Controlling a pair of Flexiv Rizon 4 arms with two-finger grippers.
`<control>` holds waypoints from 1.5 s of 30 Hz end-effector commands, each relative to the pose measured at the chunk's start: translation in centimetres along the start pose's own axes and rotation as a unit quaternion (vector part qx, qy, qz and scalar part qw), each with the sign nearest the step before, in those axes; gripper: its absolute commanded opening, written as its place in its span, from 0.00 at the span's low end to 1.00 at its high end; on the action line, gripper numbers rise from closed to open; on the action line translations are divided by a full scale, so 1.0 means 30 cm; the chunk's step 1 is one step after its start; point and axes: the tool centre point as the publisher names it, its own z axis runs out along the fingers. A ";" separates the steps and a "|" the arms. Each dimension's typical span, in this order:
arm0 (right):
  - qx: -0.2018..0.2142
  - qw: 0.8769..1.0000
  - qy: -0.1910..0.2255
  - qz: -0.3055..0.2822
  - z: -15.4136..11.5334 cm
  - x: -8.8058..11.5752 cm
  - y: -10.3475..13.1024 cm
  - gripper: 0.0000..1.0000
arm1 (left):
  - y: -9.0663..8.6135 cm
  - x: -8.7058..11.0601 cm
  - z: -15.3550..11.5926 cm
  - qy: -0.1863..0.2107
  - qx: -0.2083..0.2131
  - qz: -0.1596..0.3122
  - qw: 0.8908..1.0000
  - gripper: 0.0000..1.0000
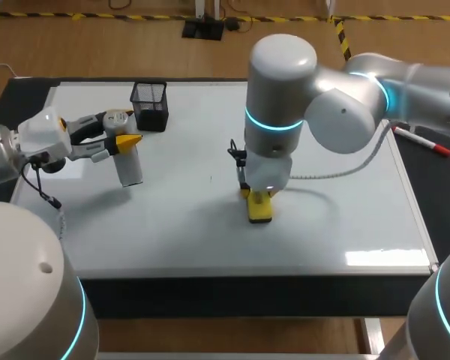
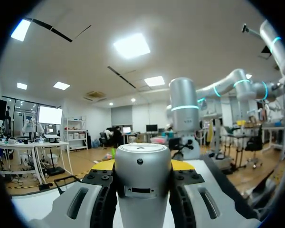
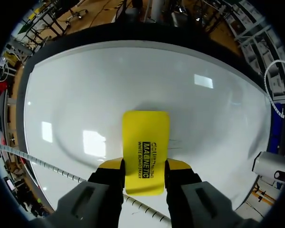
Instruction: Pick up the inspection probe, press it on each red-marked spot on the whiteboard one by one, put down the probe, pick up the eraser, and wipe off all the red marks.
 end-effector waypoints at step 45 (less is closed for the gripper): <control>0.039 0.997 0.012 0.069 -0.172 0.219 -0.319 0.00 | -0.004 0.002 0.001 -0.001 0.000 0.000 1.000 0.00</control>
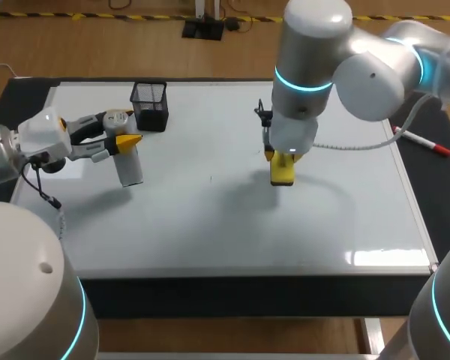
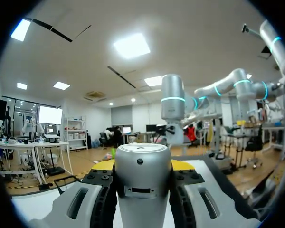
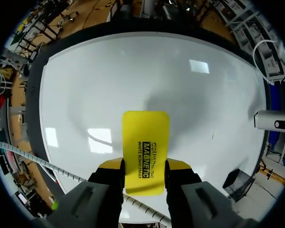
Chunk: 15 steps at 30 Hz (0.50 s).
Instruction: Pick up the inspection probe, press it on each red-marked spot on the whiteboard one by one, put down the probe, pick up the eraser, and wipe off all the red marks.
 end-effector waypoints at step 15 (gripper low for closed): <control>-0.004 1.000 -0.011 -0.007 0.056 0.015 -0.352 0.00 | -0.004 0.002 0.000 -0.001 0.000 0.000 1.000 0.00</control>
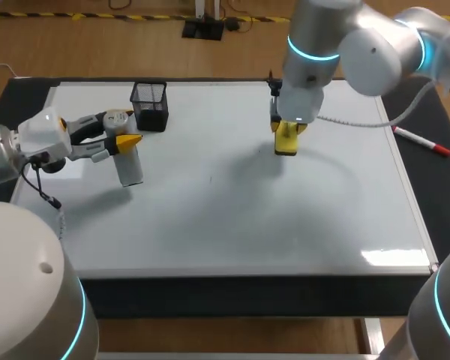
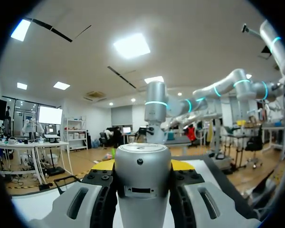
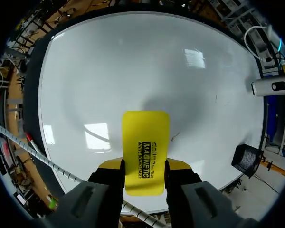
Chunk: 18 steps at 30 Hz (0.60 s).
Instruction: Pick up the inspection probe, press it on each red-marked spot on the whiteboard one by one, put down the probe, pick up the eraser, and wipe off all the red marks.
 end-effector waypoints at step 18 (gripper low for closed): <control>-0.014 0.999 0.020 -0.027 0.088 -0.030 -0.245 0.00 | -0.004 0.002 0.000 -0.001 0.000 0.000 1.000 0.00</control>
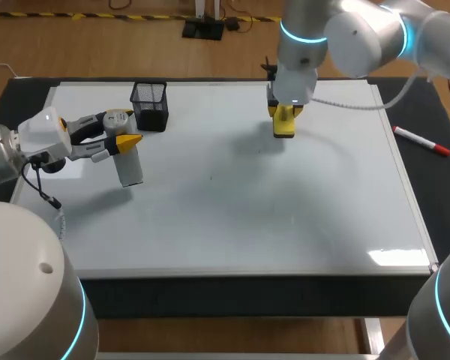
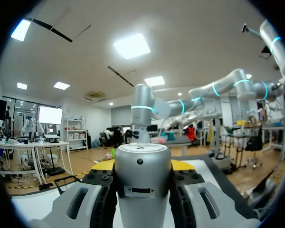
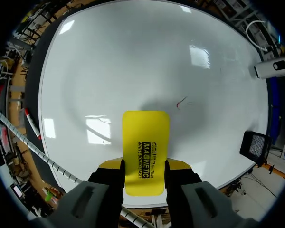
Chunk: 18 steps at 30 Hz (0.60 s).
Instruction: Pick up the inspection probe, press it on each red-marked spot on the whiteboard one by one, put down the probe, pick up the eraser, and wipe off all the red marks.
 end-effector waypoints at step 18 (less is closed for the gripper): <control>-0.026 0.999 0.019 -0.016 0.089 -0.022 -0.102 0.00 | -0.004 0.002 0.000 -0.001 -0.001 0.000 1.000 0.00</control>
